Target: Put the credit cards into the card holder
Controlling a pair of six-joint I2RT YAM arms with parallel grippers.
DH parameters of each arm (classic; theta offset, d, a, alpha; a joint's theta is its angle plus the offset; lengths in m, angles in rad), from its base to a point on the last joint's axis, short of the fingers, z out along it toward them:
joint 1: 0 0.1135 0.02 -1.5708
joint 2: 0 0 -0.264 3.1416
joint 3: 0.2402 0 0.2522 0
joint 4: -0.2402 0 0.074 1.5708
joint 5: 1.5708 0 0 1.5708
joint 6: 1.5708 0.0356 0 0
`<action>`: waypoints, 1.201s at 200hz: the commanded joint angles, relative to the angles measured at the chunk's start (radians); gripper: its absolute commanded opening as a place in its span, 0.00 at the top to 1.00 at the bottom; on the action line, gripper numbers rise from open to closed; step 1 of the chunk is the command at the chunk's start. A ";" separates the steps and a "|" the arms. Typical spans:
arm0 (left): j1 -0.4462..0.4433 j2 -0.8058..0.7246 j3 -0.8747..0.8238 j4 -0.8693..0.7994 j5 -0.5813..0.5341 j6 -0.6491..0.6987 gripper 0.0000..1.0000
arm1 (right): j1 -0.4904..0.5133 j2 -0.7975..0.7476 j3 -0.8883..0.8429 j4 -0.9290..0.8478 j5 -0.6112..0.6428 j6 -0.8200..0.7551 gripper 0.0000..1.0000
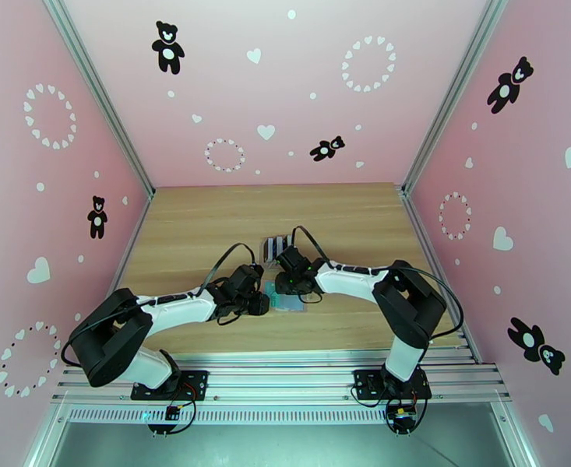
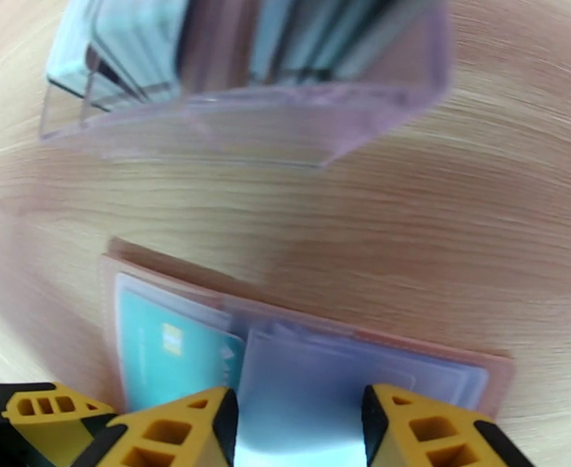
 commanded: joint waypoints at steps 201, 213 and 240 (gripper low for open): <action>0.043 -0.092 -0.060 0.086 0.145 0.032 0.29 | -0.008 -0.094 -0.225 0.470 -0.258 0.298 0.52; 0.046 -0.090 -0.061 0.090 0.150 0.029 0.28 | -0.007 -0.093 -0.226 0.476 -0.262 0.302 0.52; 0.051 -0.088 -0.064 0.102 0.164 0.026 0.27 | -0.003 -0.094 -0.226 0.484 -0.269 0.305 0.52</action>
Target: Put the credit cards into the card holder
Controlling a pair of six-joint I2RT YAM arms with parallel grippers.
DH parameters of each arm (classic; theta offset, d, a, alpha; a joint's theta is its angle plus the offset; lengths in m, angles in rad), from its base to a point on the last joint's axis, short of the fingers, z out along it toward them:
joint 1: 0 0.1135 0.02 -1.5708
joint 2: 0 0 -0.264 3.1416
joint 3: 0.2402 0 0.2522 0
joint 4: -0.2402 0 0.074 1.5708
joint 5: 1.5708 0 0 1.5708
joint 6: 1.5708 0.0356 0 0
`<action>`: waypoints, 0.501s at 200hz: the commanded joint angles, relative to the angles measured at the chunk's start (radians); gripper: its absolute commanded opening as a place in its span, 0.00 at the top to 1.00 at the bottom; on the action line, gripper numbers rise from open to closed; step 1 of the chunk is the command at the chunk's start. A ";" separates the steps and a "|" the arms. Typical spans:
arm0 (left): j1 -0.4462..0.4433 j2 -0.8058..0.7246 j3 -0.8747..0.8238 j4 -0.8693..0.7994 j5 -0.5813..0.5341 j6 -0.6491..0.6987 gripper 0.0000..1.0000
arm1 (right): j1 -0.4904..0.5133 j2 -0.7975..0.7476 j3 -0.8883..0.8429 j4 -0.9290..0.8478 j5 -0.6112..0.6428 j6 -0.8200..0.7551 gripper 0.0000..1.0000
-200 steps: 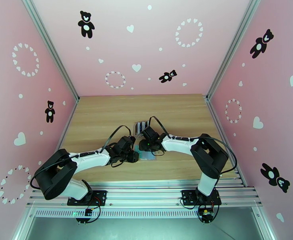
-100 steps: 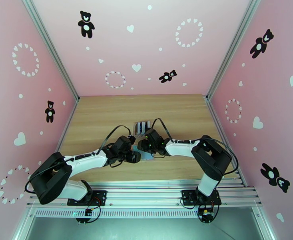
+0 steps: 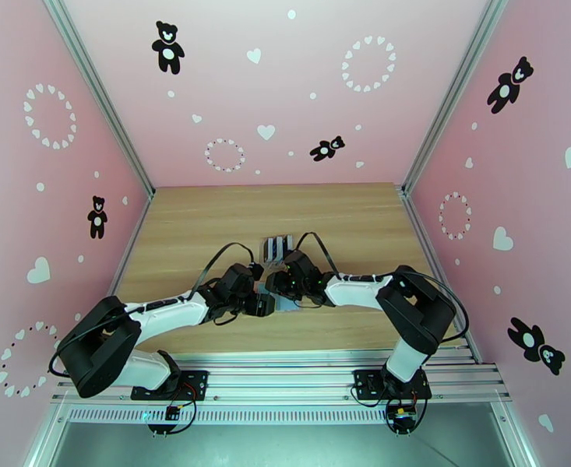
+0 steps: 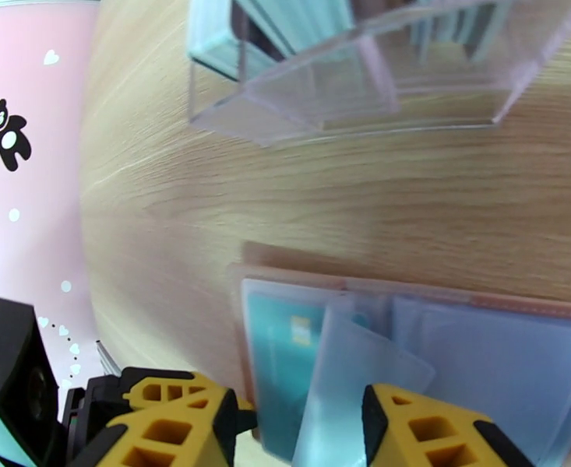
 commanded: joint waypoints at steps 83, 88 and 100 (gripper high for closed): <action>0.011 0.028 -0.004 0.010 -0.010 0.015 0.28 | 0.010 -0.051 0.029 -0.009 -0.038 -0.007 0.52; 0.012 0.032 -0.004 0.009 -0.014 0.015 0.28 | 0.010 -0.052 0.034 -0.015 -0.039 -0.011 0.52; 0.011 0.043 -0.004 0.008 -0.023 0.016 0.28 | 0.008 -0.054 0.046 -0.026 -0.040 -0.015 0.52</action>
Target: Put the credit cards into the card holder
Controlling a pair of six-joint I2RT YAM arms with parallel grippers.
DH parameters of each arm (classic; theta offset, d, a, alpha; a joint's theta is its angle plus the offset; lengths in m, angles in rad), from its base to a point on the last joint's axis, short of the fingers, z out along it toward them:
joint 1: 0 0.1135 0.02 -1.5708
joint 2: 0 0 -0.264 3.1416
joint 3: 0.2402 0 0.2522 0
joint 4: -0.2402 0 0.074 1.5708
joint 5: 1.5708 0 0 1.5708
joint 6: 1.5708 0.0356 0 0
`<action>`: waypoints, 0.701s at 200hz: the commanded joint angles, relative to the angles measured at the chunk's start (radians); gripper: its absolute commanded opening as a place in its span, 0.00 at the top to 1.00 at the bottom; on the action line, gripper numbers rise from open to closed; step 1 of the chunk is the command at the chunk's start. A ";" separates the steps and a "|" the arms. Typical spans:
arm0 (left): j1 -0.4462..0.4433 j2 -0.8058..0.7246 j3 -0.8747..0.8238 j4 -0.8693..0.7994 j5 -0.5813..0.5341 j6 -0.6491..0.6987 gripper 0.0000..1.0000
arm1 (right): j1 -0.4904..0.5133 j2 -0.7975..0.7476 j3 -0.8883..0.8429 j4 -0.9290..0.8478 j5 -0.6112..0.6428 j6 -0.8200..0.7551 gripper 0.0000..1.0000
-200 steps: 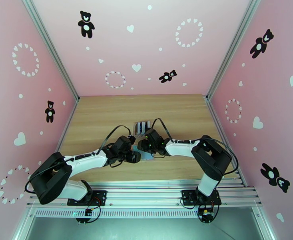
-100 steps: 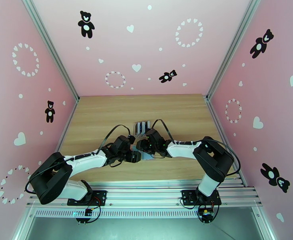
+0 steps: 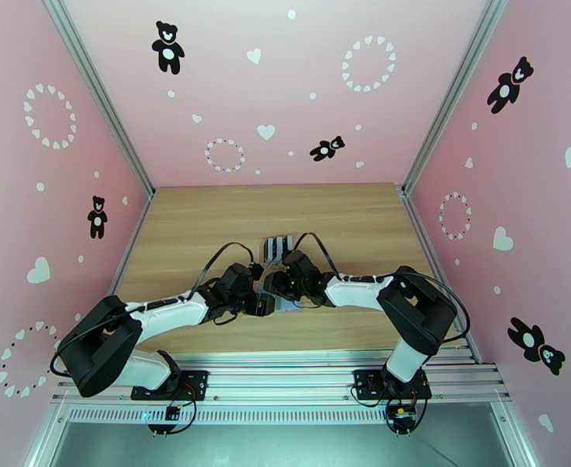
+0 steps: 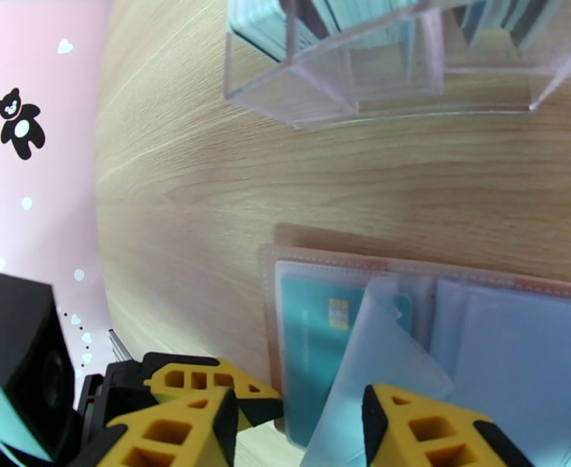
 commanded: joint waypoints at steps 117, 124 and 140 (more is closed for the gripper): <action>0.006 0.029 0.008 -0.035 -0.080 0.021 0.45 | -0.042 -0.192 0.092 -0.191 0.015 -0.114 0.52; 0.006 0.027 0.013 -0.039 -0.081 0.022 0.47 | -0.043 -0.208 0.091 -0.206 0.024 -0.116 0.52; 0.006 0.024 0.025 -0.047 -0.084 0.024 0.51 | -0.048 -0.239 0.087 -0.236 0.040 -0.145 0.52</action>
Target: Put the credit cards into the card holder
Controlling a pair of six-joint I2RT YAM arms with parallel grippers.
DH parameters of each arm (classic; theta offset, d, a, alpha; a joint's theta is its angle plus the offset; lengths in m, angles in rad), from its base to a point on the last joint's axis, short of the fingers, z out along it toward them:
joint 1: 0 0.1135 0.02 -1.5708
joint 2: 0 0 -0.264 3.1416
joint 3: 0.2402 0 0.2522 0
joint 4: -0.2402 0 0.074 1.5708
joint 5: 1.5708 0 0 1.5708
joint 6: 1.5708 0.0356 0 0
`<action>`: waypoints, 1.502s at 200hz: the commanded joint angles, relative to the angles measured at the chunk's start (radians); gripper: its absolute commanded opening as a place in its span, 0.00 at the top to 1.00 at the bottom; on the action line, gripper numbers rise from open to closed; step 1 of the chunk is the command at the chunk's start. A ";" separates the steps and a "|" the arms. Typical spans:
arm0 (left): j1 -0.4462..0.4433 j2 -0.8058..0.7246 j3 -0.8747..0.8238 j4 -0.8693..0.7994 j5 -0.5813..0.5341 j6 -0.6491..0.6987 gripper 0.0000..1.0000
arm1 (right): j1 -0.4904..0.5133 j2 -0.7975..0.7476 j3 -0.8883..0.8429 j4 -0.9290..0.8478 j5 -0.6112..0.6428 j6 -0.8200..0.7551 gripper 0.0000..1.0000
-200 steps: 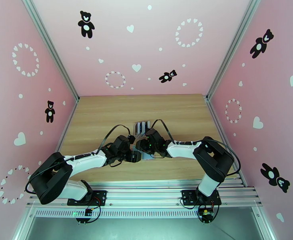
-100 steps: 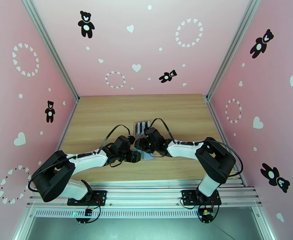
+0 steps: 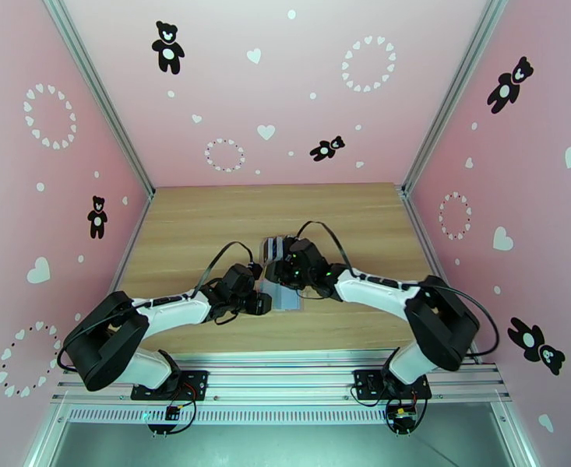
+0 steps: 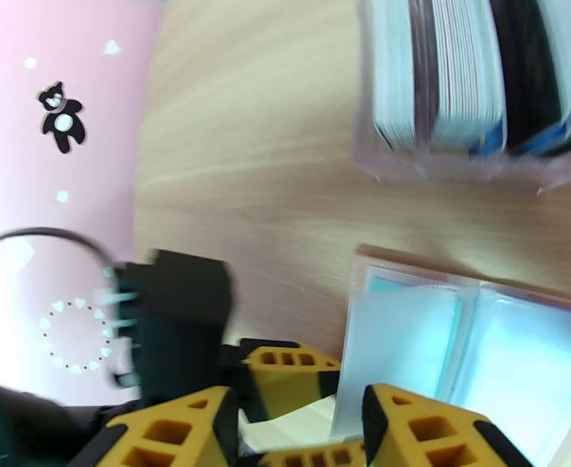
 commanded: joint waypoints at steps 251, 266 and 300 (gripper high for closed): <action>0.298 0.212 0.415 -0.053 0.035 -0.113 0.54 | -0.006 -0.110 0.105 -0.460 0.317 -0.240 0.48; 0.302 0.247 0.418 -0.002 0.066 -0.119 0.52 | -0.006 -0.104 0.123 -0.489 0.337 -0.256 0.41; 0.303 0.284 0.391 0.063 0.085 -0.120 0.51 | -0.013 -0.072 0.169 -0.541 0.376 -0.293 0.36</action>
